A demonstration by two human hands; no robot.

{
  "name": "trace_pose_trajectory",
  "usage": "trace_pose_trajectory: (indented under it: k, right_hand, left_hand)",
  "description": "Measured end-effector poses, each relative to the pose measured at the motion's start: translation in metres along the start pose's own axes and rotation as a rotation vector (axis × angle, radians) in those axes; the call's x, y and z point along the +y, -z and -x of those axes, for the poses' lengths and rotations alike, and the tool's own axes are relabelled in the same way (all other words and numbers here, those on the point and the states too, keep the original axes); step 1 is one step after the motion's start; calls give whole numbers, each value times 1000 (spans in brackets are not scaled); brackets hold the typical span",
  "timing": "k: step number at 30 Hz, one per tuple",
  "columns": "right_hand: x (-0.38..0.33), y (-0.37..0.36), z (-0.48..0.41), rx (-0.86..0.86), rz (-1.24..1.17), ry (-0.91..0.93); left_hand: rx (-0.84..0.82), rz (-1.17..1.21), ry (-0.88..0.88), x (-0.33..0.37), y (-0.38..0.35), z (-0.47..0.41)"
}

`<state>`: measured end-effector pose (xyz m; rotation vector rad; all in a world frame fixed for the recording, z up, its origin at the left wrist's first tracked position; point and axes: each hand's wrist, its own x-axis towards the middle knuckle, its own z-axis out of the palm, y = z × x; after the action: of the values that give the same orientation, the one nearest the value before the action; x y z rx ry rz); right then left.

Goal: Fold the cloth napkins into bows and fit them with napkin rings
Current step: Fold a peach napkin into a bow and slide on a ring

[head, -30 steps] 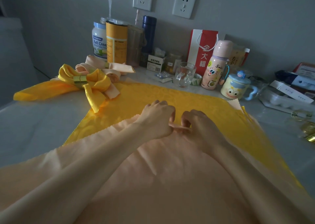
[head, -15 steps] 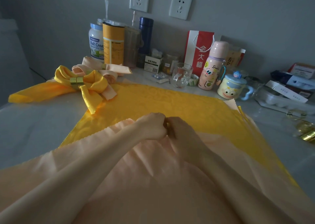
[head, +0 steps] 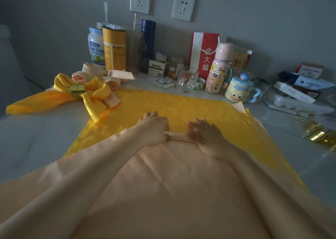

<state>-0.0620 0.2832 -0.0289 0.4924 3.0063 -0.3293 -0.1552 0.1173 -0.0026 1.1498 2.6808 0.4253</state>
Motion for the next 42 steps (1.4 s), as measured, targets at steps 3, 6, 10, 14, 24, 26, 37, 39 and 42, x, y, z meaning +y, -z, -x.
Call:
trace_pose_trajectory:
  k: [3, 6, 10, 14, 24, 26, 37, 39, 42]
  right_hand:
    - [6, 3, 3, 164, -177, 84]
    - [0, 14, 10, 235, -352, 131]
    - [-4, 20, 13, 163, -278, 149]
    - [-4, 22, 14, 148, -250, 155]
    - [-17, 22, 18, 238, -147, 233]
    - [-20, 23, 19, 212, -125, 240]
    - [-39, 29, 28, 159, 36, 169]
    - [-46, 1, 19, 292, 57, 224]
    - [-48, -26, 11, 279, 92, 167]
  left_hand:
    - [11, -32, 8, 0, -1, 1]
    - [51, -6, 9, 1, -6, -1]
    - [59, -6, -9, 2, -6, -2]
    - [-12, 102, -55, -3, 3, -3]
    - [97, 65, -142, 0, 4, 1]
    - [45, 45, -135, 2, 5, 2]
    - [-236, -2, -98, 11, 8, 5]
    - [-232, -2, -125, 10, 6, 4]
    - [-215, 42, -139, 6, 2, 2]
